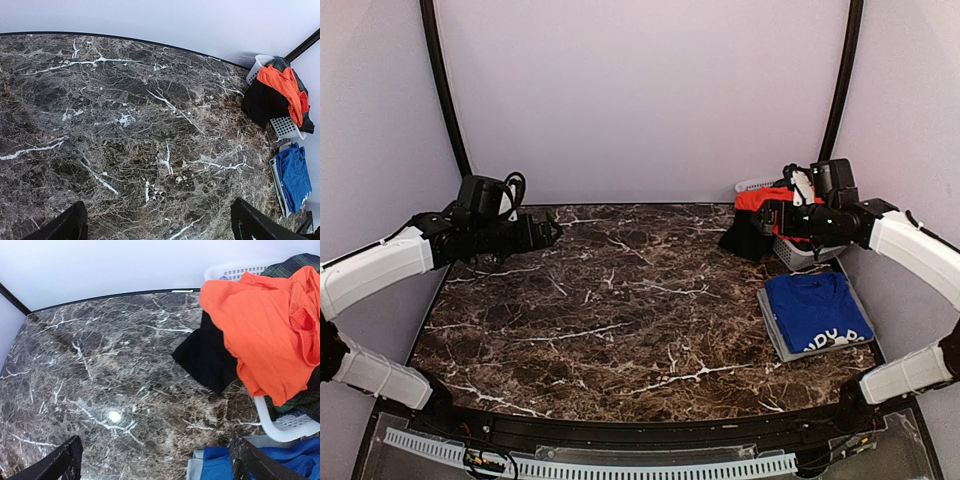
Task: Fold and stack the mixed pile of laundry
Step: Pick up the crumpled T-shirt from the bin.
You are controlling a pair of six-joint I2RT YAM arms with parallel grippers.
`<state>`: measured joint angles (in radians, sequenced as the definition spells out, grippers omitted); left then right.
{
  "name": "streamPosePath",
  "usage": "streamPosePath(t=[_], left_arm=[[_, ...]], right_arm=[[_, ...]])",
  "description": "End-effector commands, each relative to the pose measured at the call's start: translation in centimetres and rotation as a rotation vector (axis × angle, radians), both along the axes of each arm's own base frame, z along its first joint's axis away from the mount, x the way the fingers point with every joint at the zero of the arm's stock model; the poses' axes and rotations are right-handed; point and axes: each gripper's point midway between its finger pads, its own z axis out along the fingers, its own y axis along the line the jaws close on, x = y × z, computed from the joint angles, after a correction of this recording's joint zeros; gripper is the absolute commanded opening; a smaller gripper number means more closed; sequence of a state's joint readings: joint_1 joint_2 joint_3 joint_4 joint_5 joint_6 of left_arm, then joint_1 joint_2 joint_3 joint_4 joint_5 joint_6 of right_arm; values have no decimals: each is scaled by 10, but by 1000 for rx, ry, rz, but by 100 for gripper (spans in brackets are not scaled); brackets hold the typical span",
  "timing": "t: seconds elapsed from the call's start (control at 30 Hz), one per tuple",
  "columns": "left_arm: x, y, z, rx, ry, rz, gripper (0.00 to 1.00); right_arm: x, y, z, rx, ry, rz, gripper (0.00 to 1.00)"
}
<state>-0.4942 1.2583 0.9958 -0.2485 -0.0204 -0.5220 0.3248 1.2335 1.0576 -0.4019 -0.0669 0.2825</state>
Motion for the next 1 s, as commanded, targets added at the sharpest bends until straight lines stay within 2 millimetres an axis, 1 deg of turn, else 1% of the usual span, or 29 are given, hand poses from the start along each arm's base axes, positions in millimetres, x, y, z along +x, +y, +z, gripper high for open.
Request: streamPosePath(t=[0.0, 0.07, 0.13, 0.27, 0.3, 0.33, 0.37, 0.47, 0.53, 0.67, 0.8, 0.87, 0.9, 0.97], left_arm=[[1, -5, 29, -40, -40, -5, 99], [-3, -12, 32, -72, -40, -46, 99], [-5, -12, 31, -70, -33, -51, 99], [-3, -8, 21, -12, -1, -42, 99], [-2, -8, 21, -8, 2, -42, 99], [-1, -9, 17, -1, 10, -44, 99], [0, -9, 14, 4, 16, -44, 99], [2, -11, 13, 0, 19, -47, 99], [2, -11, 13, -2, 16, -45, 99], [2, -10, 10, 1, 17, -39, 99], [3, -8, 7, 8, 23, -24, 99], [4, -5, 6, 14, 23, -11, 99], [4, -4, 6, 18, 23, -8, 99], [4, -1, 7, 29, 19, 4, 99]], right_arm=[[40, -28, 28, -5, -57, -92, 99], [53, -39, 35, 43, -49, -85, 99], [67, -54, 38, 43, -43, -110, 99], [95, -84, 40, 11, -52, -163, 99], [101, -96, 38, 11, -49, -190, 99], [108, -102, 35, 11, -44, -207, 99], [115, -120, 32, 12, -36, -251, 99], [135, -139, 18, -3, -10, -304, 99], [147, -148, 10, -28, 11, -331, 99], [166, -153, -9, -54, 48, -337, 98], [181, -154, -37, -64, 116, -335, 96], [188, -153, -50, -60, 145, -323, 93], [191, -152, -60, -61, 167, -319, 91], [193, -151, -71, -63, 196, -312, 88]])
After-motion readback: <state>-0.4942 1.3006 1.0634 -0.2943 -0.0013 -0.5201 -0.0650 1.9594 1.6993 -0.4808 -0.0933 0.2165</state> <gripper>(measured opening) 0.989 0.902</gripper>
